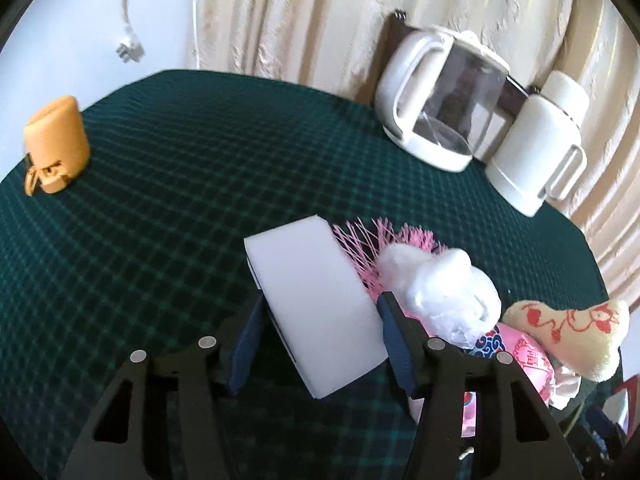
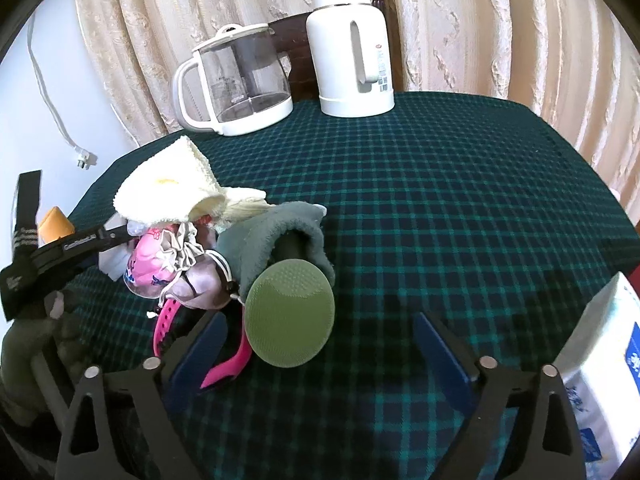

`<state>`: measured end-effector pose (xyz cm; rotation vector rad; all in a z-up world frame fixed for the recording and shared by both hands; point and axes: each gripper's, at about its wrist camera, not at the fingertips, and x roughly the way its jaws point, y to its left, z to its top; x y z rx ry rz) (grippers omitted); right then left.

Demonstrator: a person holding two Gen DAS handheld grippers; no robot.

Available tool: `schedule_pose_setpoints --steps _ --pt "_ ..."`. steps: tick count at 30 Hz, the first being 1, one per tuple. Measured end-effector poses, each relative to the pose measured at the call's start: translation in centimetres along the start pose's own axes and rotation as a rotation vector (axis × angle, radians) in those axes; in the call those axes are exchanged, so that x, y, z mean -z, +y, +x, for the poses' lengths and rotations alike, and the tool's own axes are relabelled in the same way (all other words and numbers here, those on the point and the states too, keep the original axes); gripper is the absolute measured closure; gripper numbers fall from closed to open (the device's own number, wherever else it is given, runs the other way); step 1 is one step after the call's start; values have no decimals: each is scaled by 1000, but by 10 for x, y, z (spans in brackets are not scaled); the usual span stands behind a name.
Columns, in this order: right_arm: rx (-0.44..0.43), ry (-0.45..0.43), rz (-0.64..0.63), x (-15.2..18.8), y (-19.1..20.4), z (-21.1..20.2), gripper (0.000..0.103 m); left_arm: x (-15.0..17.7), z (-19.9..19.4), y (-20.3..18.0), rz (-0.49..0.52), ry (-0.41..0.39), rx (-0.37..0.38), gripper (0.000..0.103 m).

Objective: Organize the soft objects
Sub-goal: 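Grasp the white sponge block with the left tool while the right tool grasps the green silicone brush, then carry both items to the red tin box while the right tool drops the green brush inside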

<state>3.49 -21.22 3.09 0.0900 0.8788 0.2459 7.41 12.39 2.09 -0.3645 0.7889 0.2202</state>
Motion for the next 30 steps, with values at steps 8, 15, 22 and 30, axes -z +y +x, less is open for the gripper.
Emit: schedule_pose_setpoints --steps 8,15,22,30 --pt "-61 33 32 -4 -3 22 24 -1 -16 10 -36 -60 24 46" --pt "-136 33 45 -4 -5 21 51 -1 -21 9 -29 -79 32 46" --pt "-144 -21 47 0 -7 -1 56 3 -33 10 -41 -99 53 46" --pt "-148 -71 71 12 -16 -35 56 16 -63 -6 -17 -141 100 46"
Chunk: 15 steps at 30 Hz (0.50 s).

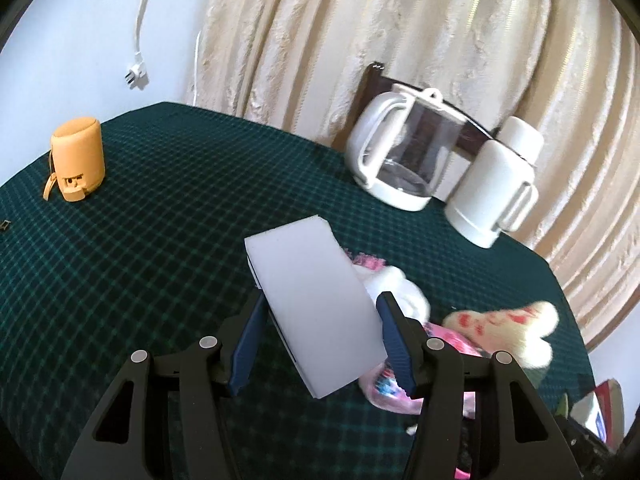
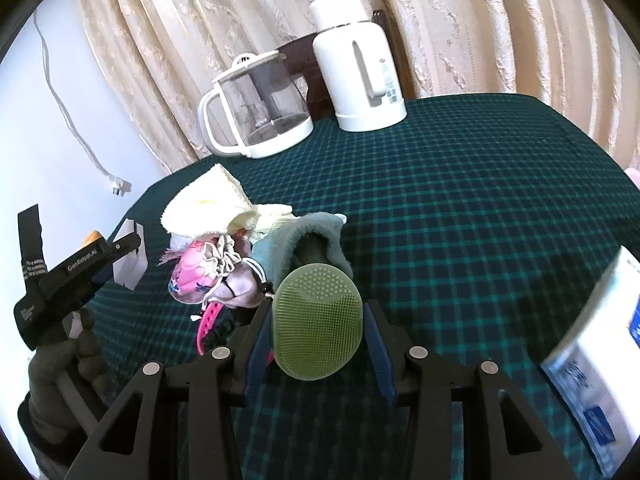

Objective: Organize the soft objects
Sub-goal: 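Carry both items to the red tin box while the right tool drops the green brush inside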

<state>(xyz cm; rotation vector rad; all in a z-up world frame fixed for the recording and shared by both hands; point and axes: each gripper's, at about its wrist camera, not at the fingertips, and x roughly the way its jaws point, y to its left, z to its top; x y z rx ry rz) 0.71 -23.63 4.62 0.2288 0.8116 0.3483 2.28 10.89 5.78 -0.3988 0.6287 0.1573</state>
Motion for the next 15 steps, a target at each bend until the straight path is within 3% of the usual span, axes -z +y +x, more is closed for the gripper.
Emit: schedule_pose_setpoints --steps 7,15 --pt "62 -103 4 3 -14 -41 56 11 -26 -29 55 -15 58 46" --pt "193 -224 50 12 -50 -93 56 24 -52 -78 144 -24 152 46"
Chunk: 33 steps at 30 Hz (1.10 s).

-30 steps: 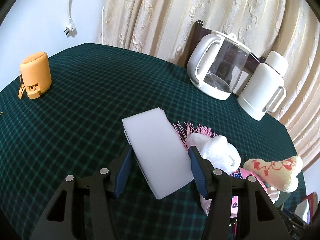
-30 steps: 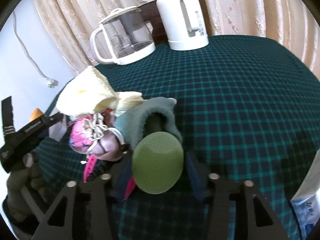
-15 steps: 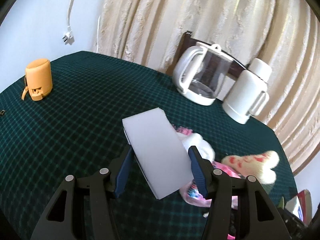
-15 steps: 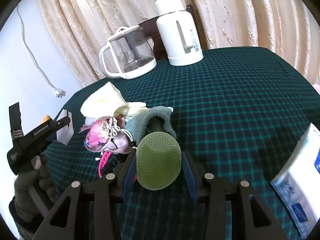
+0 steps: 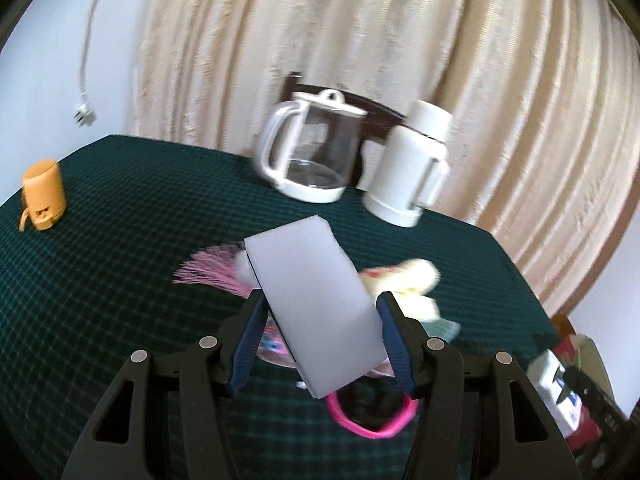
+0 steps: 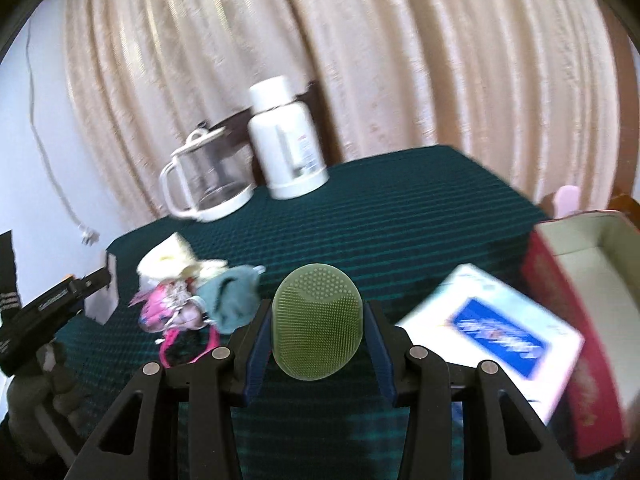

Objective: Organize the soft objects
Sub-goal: 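Carry both items to the red tin box while the right tool drops the green brush inside, then lower the white sponge into the tin box and open the left tool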

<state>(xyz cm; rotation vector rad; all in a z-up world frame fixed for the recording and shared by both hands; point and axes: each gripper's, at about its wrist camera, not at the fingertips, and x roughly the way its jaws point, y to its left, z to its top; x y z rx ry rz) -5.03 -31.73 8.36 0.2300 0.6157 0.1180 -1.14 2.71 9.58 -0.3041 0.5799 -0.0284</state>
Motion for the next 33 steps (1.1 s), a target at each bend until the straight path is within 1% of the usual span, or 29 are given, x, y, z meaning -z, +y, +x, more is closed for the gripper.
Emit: schedule_pose_setpoints --steps 7,8,17,20,22,23,24,33 --pt "121 -81 64 -3 -49 -38 55 6 -11 -56 95 3 97 46" --pt "150 -93 77 -3 -59 -44 55 7 -12 -63 106 5 108 46" --pt "320 -155 165 4 -120 -81 51 24 -15 -135 220 56 232 46" --pt "352 -160 195 8 -138 -89 51 30 -17 -157 255 71 270 46" --pt "370 -157 210 11 -146 -92 47 36 -19 -174 286 84 302 46" --pt "378 -159 218 13 -151 -93 40 39 -20 -181 297 89 313 46" --pt "387 -164 227 15 -156 -96 34 41 -20 -189 310 97 328 46" --pt "421 -206 285 28 -185 -115 34 66 -23 -250 412 157 430 46"
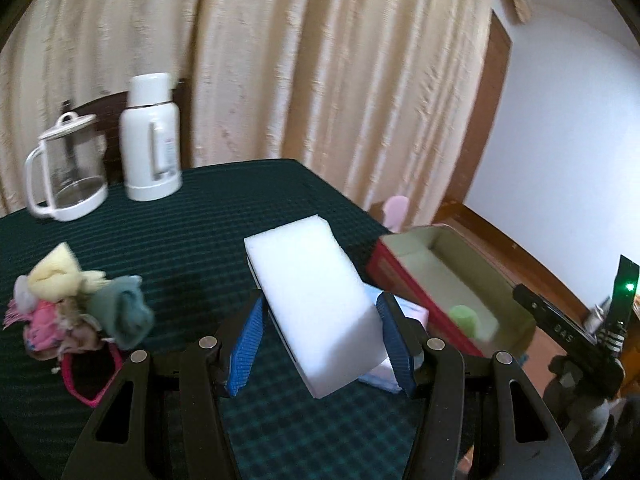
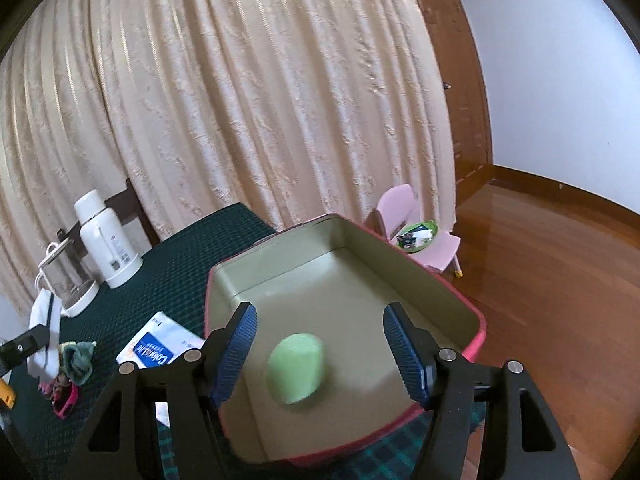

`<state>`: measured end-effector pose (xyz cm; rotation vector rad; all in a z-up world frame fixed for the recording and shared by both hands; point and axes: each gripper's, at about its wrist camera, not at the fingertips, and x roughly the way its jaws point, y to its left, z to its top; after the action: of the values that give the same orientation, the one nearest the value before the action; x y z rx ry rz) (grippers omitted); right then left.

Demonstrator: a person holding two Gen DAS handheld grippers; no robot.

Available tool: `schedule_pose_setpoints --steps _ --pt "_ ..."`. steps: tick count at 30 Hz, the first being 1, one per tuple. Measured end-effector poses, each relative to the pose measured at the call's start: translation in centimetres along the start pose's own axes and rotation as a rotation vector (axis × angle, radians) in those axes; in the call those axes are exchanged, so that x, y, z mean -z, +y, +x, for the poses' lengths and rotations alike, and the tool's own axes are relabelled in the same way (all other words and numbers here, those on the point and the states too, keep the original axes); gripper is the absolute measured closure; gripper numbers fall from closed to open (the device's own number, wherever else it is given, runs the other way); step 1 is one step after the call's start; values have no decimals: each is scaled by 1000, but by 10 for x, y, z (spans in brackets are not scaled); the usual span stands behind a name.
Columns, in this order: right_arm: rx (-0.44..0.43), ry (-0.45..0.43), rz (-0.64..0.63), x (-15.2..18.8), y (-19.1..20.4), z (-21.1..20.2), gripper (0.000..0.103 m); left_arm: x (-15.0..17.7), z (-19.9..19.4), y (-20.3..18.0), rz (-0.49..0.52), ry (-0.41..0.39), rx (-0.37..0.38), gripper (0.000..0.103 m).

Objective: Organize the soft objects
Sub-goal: 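Lower the white sponge into the tin box and open the left tool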

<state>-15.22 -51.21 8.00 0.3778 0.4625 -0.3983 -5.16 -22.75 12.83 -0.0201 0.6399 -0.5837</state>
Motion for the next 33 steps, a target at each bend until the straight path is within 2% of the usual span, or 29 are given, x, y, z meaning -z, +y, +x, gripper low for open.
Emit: schedule_pose_setpoints --steps 11,17,21,26,28,33 --pt "42 -37 64 0 -33 -8 34 -3 42 -75 98 85 173 45" --pt "61 -54 64 1 -42 -14 34 -4 64 -120 186 106 252 45" --pt "69 -55 80 1 -50 -15 34 -7 74 -137 199 117 308 44" --pt "73 -56 91 0 -54 -15 33 -10 87 -151 188 141 369 35" --pt "73 -54 94 -1 -55 -15 33 -8 90 -153 178 155 379 24" --pt "72 -50 98 0 -54 -14 33 -7 93 -143 133 172 362 23"
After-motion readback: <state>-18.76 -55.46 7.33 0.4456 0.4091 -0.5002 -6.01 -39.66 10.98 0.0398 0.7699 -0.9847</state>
